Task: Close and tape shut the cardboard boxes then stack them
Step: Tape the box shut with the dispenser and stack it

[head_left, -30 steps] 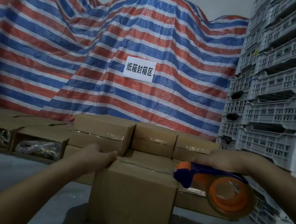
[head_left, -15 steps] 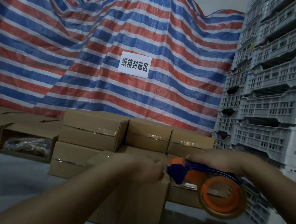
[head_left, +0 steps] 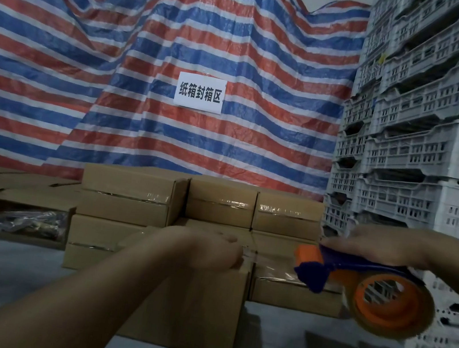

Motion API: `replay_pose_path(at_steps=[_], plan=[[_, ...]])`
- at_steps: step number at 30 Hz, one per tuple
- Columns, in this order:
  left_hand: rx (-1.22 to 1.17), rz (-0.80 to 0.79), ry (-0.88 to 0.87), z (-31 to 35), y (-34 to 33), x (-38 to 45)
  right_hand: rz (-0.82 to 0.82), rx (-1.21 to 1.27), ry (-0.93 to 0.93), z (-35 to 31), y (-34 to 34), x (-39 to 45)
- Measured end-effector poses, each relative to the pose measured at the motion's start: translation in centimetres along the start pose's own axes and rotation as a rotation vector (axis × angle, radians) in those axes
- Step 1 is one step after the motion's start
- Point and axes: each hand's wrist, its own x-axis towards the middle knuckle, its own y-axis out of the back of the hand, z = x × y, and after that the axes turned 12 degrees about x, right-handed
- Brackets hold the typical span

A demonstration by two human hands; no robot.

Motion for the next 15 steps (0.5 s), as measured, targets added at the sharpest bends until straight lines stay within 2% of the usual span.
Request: replay_pose_path(at_steps=[2, 8, 13, 15], plan=[[-0.072, 0.005, -0.002, 0.0, 0.1, -0.1, 0.073, -0.12, 0.042, -0.4, -1.2, -0.4], [-0.181, 0.013, 0.056, -0.4, -0.2, 0.9, 0.329, -0.714, 0.269, -6.3, -4.9, 0.4], [-0.197, 0.024, 0.059, -0.3, -0.4, 1.1, 0.246, -0.889, 0.173, -9.5, -4.2, -1.0], [-0.217, 0.036, 0.049, -0.2, -0.2, 1.0, 0.239, -1.067, 0.151, -10.1, -4.9, -1.0]])
